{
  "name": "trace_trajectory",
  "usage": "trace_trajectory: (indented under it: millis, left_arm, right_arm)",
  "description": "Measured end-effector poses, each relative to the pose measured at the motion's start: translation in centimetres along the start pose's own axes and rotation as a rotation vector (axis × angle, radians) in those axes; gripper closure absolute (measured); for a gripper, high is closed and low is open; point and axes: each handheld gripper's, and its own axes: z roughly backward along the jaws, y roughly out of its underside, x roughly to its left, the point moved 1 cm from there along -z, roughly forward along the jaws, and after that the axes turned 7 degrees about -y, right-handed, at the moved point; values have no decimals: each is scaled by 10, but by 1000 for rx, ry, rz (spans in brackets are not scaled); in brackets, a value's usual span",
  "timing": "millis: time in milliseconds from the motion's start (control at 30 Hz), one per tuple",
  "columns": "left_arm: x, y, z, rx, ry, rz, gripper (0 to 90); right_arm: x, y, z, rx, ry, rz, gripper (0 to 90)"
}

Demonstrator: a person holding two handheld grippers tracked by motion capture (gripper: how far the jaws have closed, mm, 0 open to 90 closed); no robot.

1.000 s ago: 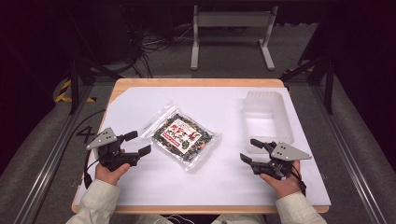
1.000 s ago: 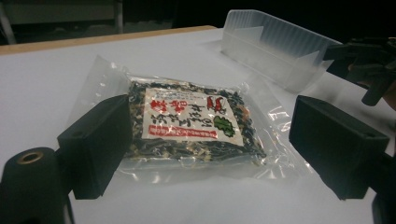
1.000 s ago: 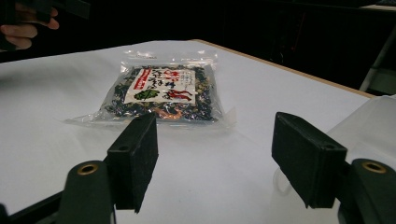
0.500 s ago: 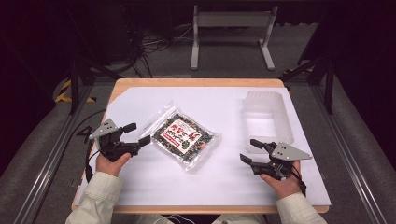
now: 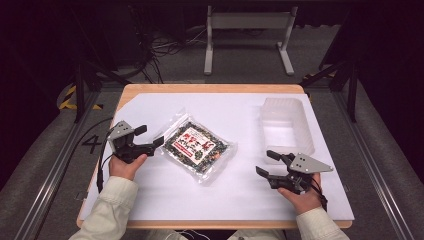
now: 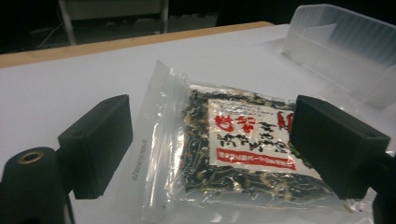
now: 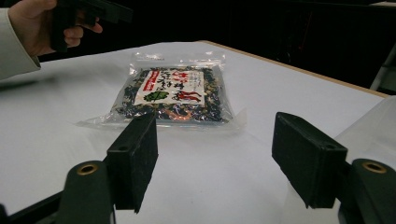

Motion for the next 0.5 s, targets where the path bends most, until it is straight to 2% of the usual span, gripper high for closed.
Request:
trace_trajectory:
  millis: [100, 133, 233, 400, 500]
  left_arm:
    - [6, 3, -8, 31, -50, 13, 125]
    - [9, 5, -12, 50, -74, 31, 124]
    - [14, 7, -18, 83, -84, 45, 130]
    - [23, 15, -28, 159, -75, 97, 145]
    - [25, 18, -32, 182, -83, 101, 167]
  right_arm:
    - [0, 0, 1, 0, -2, -2, 314]
    - [1, 1, 2, -2, -2, -5, 314]
    - [2, 1, 2, -1, -2, -6, 315]
    - [3, 1, 3, 3, 1, 1, 314]
    - [4, 1, 4, 2, 2, 3, 315]
